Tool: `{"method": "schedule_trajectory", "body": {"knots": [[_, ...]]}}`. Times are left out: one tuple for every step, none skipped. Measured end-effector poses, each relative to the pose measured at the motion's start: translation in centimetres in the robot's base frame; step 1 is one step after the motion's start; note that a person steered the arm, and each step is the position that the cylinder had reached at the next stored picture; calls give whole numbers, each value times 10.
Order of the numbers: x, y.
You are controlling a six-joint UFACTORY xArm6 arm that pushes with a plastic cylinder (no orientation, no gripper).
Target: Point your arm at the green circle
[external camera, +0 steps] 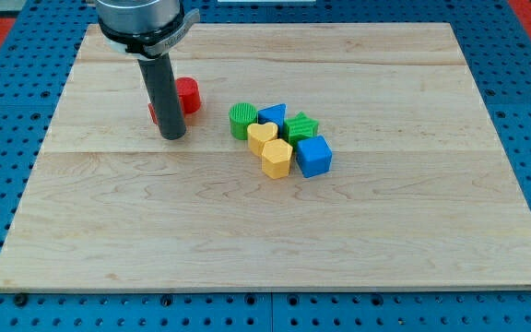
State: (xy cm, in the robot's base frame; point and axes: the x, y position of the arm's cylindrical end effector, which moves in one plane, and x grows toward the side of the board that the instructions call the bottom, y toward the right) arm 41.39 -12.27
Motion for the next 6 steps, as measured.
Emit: {"method": "schedule_trajectory", "body": {"knots": [[-5,-6],[20,-3],[50,15],[30,16],[0,31],[-22,82]]}}
